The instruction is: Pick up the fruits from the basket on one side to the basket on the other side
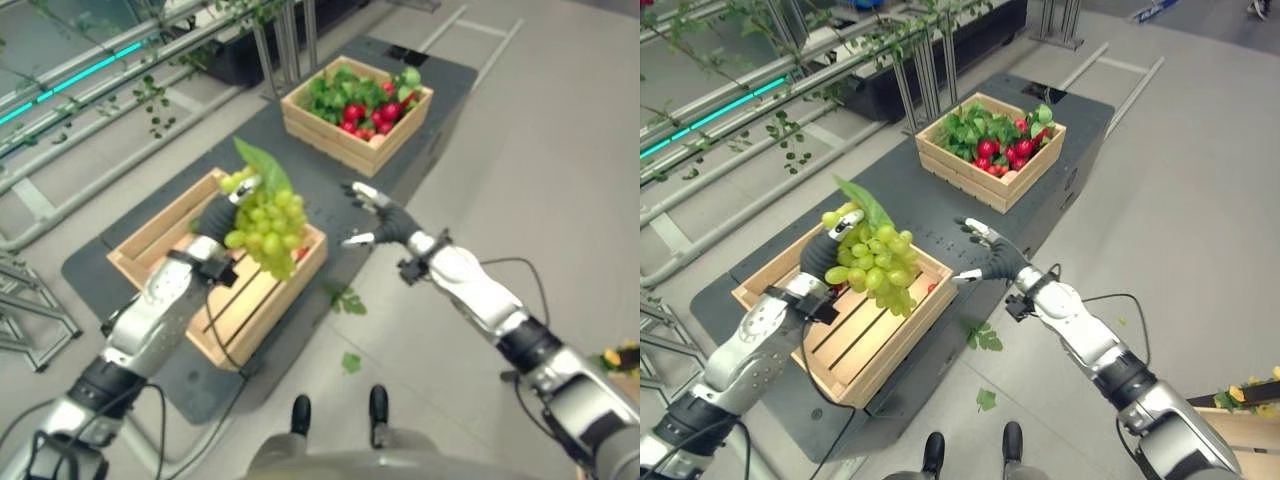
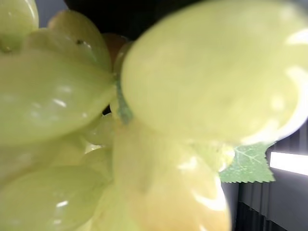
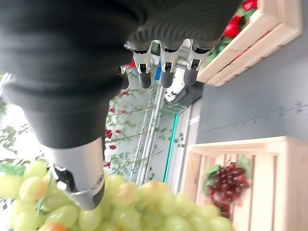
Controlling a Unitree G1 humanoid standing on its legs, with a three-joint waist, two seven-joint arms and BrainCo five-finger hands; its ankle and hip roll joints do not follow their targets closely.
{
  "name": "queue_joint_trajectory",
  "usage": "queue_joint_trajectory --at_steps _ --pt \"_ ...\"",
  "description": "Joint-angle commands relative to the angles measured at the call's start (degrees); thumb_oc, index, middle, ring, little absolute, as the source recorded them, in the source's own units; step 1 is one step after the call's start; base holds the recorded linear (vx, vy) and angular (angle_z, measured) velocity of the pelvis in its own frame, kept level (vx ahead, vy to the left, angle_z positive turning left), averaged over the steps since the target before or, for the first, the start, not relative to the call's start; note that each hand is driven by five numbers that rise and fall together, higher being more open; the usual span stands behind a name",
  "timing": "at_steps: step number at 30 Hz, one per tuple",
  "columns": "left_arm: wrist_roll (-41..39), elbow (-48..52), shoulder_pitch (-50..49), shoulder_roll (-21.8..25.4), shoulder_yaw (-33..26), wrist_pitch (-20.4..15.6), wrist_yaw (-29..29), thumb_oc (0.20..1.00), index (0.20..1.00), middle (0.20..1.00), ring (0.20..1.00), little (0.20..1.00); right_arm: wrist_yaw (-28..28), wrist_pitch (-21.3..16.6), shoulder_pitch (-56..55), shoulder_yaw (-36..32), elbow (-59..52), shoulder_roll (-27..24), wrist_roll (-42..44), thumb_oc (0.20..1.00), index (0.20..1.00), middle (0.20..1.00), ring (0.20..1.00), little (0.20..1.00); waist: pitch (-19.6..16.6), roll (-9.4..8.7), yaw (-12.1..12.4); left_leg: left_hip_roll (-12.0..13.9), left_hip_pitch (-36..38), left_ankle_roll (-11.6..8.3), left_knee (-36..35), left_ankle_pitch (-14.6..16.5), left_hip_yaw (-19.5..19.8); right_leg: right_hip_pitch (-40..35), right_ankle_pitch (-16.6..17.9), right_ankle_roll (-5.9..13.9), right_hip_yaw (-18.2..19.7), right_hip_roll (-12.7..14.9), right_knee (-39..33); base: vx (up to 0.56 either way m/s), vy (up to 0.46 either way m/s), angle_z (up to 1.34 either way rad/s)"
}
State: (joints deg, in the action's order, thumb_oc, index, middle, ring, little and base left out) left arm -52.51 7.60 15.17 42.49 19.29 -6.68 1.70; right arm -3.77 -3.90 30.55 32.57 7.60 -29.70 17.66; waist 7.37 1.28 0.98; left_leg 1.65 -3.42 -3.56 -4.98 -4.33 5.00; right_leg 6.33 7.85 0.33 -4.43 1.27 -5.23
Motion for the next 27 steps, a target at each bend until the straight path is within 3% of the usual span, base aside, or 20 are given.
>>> queue_joint_trajectory --at_steps 1,18,23,24,25,26,27 --pt "0.97 -1.66 7.96 -1.24 2.24 -3.18 -0.54 0.200 0.200 0.200 0.200 0.200 0.93 -1.06 4.58 1.62 1.50 3.01 2.79 1.000 1.000 1.000 1.000 1.000 -3.89 -2.73 1.04 -3.08 1.20 2.63 0.40 4.32 -0.57 -4.86 -7.52 4.74 1.05 0.35 0.23 0.00 0.000 0.00" --pt "2.36 -4.90 15.15 -10.18 9.64 -2.66 -2.70 0.200 0.200 0.200 0.200 0.200 1.97 1.06 8.62 7.57 14.42 15.13 8.03 1.000 1.000 1.000 1.000 1.000 -5.60 -3.71 2.39 -2.75 2.30 2.54 0.23 4.39 0.26 -6.29 -7.69 4.55 0.52 0.29 0.23 0.01 -0.003 0.02" --pt "1.99 -5.57 16.04 -11.28 10.73 -2.64 -2.90 0.200 0.200 0.200 0.200 0.200 1.65 1.40 9.65 8.81 15.00 16.20 9.16 1.000 1.000 1.000 1.000 1.000 -5.74 -3.94 2.69 -2.72 2.39 2.47 0.21 4.32 0.47 -6.44 -7.64 4.52 0.33 0.26 0.23 0.00 -0.001 0.01" --pt "2.33 -5.43 16.10 -10.67 10.22 -2.62 -2.64 0.200 0.200 0.200 0.200 0.200 2.70 2.52 10.89 7.44 12.81 13.51 9.64 1.000 1.000 1.000 1.000 1.000 -5.95 -4.08 2.56 -2.67 2.45 2.42 0.17 4.32 0.47 -6.51 -7.64 4.54 0.27 0.25 0.23 0.02 0.000 0.05" --pt "2.26 -6.13 16.27 -11.00 10.10 -2.61 -2.38 0.200 0.200 0.200 0.200 0.200 0.10 1.88 10.84 7.23 11.76 11.84 10.79 1.000 1.000 1.000 1.000 1.000 -6.13 -4.18 2.34 -2.63 2.53 2.39 0.15 4.32 0.48 -6.55 -7.63 4.58 0.17 0.28 0.23 0.03 0.003 0.05" --pt "2.46 -8.10 17.90 -13.69 13.20 -1.81 -2.93 0.200 0.200 0.200 0.200 0.200 0.87 2.21 13.89 11.18 15.14 18.60 8.73 1.000 1.000 1.000 1.000 1.000 -6.31 -4.15 2.61 -2.61 2.53 2.47 0.14 4.35 0.45 -6.55 -7.53 4.46 0.26 0.30 0.23 0.02 0.003 0.04" --pt "2.45 -8.16 17.94 -13.57 13.17 -1.84 -2.92 0.200 0.200 0.200 0.200 0.200 0.85 2.00 14.10 11.21 15.53 18.91 8.70 1.000 1.000 1.000 1.000 1.000 -6.23 -4.23 2.50 -2.61 2.60 2.47 0.16 4.41 0.46 -6.63 -7.57 4.45 0.25 0.30 0.23 0.00 0.000 0.00"
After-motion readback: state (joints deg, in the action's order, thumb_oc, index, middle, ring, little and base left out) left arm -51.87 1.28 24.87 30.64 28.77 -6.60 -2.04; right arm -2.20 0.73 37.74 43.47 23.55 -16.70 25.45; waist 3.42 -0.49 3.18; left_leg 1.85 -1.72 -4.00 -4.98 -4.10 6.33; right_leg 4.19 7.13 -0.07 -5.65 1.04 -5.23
